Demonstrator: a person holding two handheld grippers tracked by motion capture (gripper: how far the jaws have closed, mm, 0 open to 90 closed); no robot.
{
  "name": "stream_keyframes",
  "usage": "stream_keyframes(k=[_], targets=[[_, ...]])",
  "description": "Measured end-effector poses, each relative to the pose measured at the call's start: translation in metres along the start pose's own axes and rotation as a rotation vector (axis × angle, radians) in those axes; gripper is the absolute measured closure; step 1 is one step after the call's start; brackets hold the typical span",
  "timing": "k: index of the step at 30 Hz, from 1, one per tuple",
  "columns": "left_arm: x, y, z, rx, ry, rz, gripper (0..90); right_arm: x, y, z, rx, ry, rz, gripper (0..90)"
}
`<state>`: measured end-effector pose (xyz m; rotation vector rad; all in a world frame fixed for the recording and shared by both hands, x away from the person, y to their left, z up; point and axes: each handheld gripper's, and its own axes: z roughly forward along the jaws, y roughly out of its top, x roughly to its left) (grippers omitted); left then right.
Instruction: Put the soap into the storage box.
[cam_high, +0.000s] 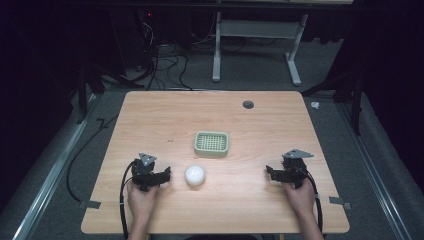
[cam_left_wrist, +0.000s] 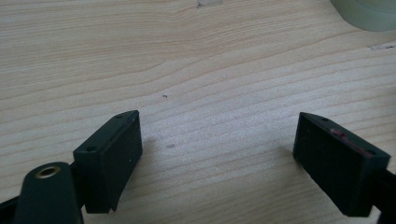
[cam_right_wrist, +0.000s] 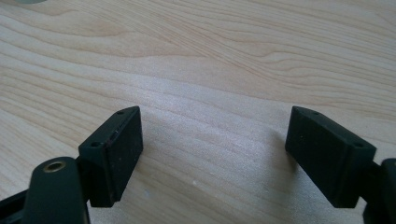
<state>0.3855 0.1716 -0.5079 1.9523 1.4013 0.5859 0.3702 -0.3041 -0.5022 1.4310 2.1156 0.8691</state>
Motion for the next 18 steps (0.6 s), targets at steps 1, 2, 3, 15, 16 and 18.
stream_keyframes(k=[1, 2, 3, 15, 16, 18], targets=[[0.0000, 0.0000, 0.0000, 0.000, 0.000, 0.000, 16.2, 0.0000, 0.0000, 0.0000, 0.000, 0.000, 0.000, 19.8], [0.0000, 0.0000, 0.0000, 0.000, 0.000, 0.000, 16.3, 0.0000, 0.0000, 0.0000, 0.000, 0.000, 0.000, 19.8], [0.0000, 0.0000, 0.0000, 0.000, 0.000, 0.000, 16.3, 0.0000, 0.0000, 0.0000, 0.000, 0.000, 0.000, 19.8], [0.0007, 0.0000, -0.0004, 0.001, 0.002, -0.007, 16.9, 0.0000, 0.0000, 0.0000, 0.000, 0.001, 0.000, 19.8], [0.0008, 0.0000, -0.0004, 0.001, 0.001, -0.007, 16.9, -0.0001, 0.0000, 0.0000, 0.000, 0.001, 0.001, 19.8], [0.0008, 0.0000, -0.0004, 0.001, 0.001, -0.006, 16.8, -0.0001, 0.0000, 0.0000, 0.000, 0.001, 0.000, 19.8]])
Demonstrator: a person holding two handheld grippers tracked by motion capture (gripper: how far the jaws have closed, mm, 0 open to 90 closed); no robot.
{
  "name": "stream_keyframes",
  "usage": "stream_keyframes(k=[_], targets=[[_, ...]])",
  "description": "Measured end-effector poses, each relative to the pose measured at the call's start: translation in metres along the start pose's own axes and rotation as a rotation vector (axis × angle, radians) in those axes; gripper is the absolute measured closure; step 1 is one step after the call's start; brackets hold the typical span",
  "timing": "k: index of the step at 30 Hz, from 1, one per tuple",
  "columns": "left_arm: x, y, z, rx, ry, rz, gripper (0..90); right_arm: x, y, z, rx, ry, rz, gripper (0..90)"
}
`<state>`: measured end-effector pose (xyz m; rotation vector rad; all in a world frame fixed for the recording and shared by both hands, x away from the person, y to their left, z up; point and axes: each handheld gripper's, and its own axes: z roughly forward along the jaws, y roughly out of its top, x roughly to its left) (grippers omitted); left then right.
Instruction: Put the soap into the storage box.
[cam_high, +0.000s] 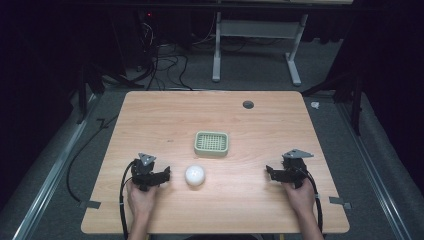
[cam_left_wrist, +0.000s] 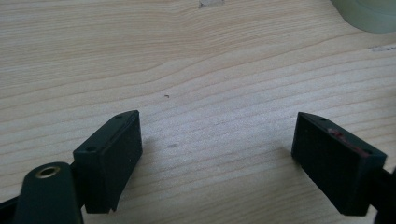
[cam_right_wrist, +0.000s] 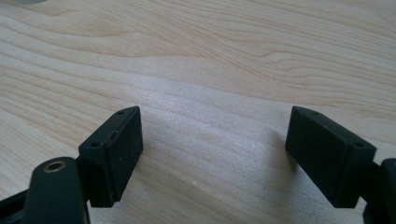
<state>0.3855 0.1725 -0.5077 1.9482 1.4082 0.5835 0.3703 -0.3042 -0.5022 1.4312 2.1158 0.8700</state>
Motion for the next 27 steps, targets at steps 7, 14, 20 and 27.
stream_keyframes(k=[7, 14, 20, 27], targets=[[0.000, 0.000, -0.001, 0.006, -0.001, 0.007, 16.0, 0.000, 0.000, 0.000, -0.001, 0.000, -0.002, 19.8], [-0.001, 0.002, -0.011, -0.014, -0.036, 0.010, 15.8, 0.000, 0.000, 0.000, -0.001, 0.000, -0.001, 19.8], [-0.004, 0.004, -0.019, -0.024, -0.064, 0.018, 15.7, 0.000, 0.000, 0.000, -0.001, 0.001, 0.000, 19.8], [-0.009, 0.006, -0.033, -0.059, -0.103, 0.029, 15.6, 0.000, 0.000, 0.000, 0.000, 0.002, -0.001, 19.7]])
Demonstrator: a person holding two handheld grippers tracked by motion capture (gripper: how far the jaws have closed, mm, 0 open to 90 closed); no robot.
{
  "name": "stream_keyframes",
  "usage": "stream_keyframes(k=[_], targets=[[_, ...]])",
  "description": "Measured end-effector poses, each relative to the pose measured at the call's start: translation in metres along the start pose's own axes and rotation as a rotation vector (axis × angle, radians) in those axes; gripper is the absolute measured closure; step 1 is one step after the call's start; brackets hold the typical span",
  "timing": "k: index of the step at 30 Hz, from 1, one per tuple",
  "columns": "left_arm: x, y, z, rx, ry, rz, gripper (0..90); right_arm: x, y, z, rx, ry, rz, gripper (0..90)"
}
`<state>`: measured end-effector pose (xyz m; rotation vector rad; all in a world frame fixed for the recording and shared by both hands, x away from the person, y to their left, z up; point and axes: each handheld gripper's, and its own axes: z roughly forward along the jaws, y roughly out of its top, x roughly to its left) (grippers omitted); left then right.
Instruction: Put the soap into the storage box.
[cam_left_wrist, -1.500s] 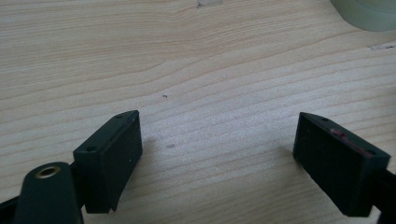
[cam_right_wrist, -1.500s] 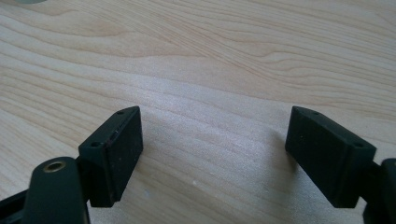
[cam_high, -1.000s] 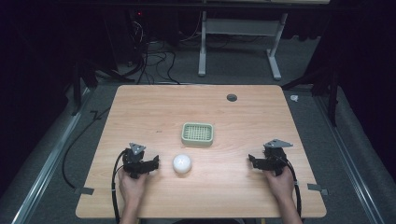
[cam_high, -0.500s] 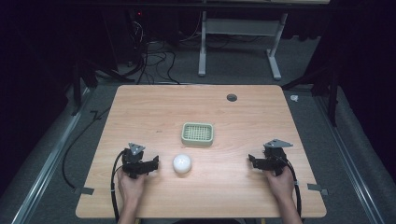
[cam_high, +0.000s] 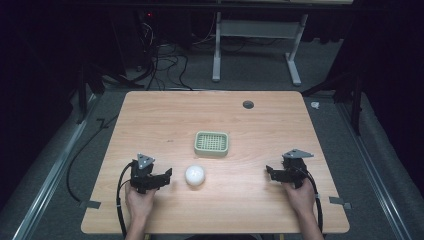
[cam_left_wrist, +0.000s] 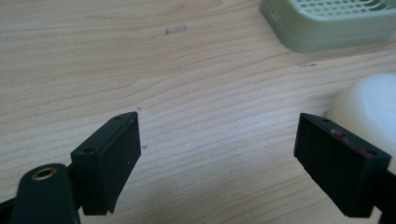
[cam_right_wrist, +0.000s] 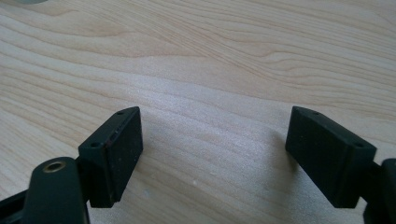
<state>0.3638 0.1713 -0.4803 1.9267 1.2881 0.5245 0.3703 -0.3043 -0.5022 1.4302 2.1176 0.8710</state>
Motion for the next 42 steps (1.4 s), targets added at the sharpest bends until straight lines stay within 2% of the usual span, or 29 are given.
stream_keyframes(k=[6, 17, 27, 33, 40, 42], targets=[[-0.007, 0.003, -0.010, -0.026, -0.036, 0.011, 15.6, 0.000, 0.000, 0.000, 0.000, 0.000, 0.000, 19.7], [-0.025, 0.008, -0.015, -0.025, -0.094, 0.056, 15.6, 0.000, 0.000, 0.000, 0.001, -0.001, 0.000, 19.7], [-0.045, 0.014, -0.011, -0.028, -0.146, 0.084, 15.7, 0.000, 0.000, 0.000, 0.000, -0.001, 0.000, 19.7], [-0.057, 0.017, -0.004, -0.007, -0.176, 0.118, 15.5, 0.000, 0.000, 0.000, 0.000, -0.001, 0.000, 19.7], [-0.064, 0.019, 0.001, 0.003, -0.188, 0.127, 15.4, 0.000, 0.000, 0.000, 0.000, -0.001, -0.001, 19.7], [-0.067, 0.019, 0.005, 0.011, -0.189, 0.141, 15.4, 0.000, 0.000, 0.000, -0.001, -0.001, -0.001, 19.7]])
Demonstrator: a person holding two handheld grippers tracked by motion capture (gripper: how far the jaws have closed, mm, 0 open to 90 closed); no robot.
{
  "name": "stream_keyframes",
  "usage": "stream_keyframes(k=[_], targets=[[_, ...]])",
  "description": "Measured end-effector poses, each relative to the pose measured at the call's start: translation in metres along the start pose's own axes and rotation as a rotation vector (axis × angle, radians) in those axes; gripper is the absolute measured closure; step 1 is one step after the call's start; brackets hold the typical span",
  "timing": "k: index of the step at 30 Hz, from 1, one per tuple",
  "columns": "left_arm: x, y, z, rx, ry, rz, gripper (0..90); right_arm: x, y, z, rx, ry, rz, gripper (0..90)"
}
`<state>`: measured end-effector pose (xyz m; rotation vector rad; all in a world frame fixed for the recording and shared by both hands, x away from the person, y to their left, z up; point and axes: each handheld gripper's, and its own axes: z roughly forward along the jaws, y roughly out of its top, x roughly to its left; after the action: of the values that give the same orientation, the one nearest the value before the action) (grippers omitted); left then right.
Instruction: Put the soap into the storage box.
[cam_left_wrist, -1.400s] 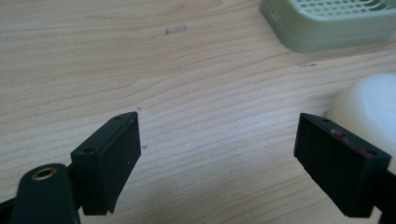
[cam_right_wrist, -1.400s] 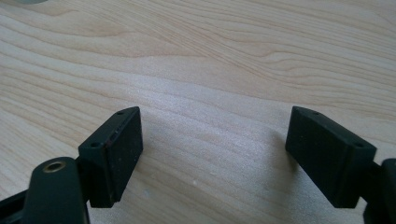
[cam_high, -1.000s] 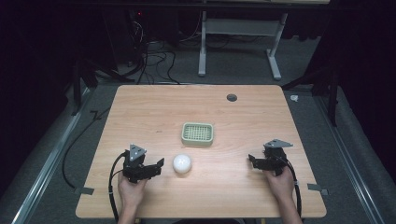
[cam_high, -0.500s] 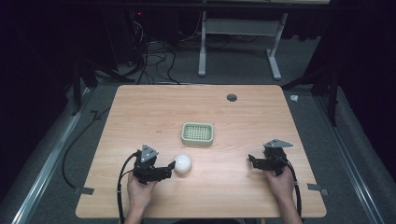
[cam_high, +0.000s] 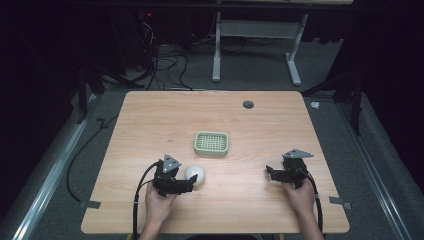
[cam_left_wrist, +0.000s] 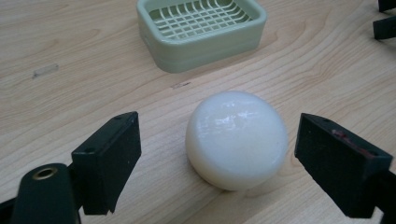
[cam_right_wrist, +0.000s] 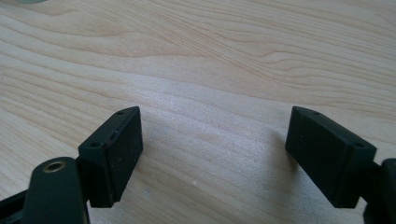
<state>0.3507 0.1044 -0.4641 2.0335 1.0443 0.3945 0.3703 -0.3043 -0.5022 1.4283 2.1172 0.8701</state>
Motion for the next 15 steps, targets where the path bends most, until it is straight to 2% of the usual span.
stream_keyframes(k=[7, 11, 15], targets=[[-0.006, 0.000, 0.011, 0.030, -0.014, 0.011, 14.9, 0.000, 0.000, 0.000, 0.000, 0.000, 0.000, 19.7], [-0.011, 0.001, 0.017, 0.047, -0.009, 0.032, 14.6, 0.000, 0.000, 0.000, 0.000, 0.000, -0.001, 19.7], [-0.012, 0.001, 0.023, 0.060, -0.010, 0.035, 14.3, 0.000, 0.000, 0.000, 0.000, -0.001, -0.001, 19.7]])
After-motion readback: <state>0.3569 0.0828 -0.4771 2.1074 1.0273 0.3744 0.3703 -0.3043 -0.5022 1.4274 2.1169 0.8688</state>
